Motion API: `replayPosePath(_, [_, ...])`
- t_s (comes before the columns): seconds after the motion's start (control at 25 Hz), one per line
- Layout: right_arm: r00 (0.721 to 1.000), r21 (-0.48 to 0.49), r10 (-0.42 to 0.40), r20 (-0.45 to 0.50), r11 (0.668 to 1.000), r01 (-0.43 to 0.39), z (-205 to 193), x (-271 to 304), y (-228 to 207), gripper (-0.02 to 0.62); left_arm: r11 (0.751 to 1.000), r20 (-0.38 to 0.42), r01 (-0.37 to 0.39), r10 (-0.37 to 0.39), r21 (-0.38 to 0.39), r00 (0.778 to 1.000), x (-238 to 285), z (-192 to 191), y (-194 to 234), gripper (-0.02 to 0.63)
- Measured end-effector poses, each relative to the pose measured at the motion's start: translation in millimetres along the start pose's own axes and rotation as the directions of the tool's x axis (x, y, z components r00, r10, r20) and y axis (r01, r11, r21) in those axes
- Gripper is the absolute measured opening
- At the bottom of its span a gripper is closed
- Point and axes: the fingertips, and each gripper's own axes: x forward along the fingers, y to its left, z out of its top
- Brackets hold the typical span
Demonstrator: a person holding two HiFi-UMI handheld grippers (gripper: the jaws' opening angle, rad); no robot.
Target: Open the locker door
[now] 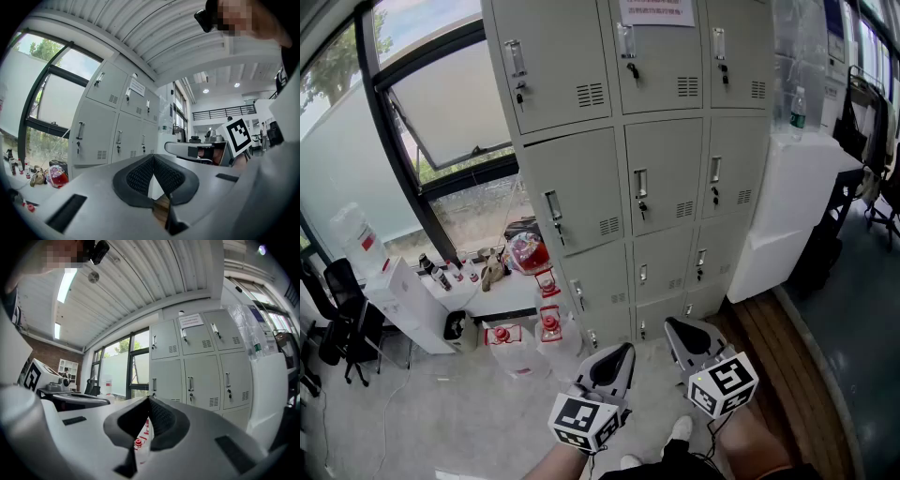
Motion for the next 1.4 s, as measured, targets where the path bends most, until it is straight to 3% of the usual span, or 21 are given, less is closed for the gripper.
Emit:
replayPosePath(0.84, [1.0,0.022,0.006,0.011,1.0,-0.006,1.4,-4.6,2.9,0.054,1.0,-0.009,0.015,-0.015,0.006,1.0,-5.5,0.7,-7.6,0.017])
replayPosePath(1.4, [0.998,0.046,0.054,0.017,0.997,-0.054,0.3,42.2,-40.4,0.054,0.999,-0.022,-0.044,0.044,0.016,0.999,35.1,3.0,19.0,0.017])
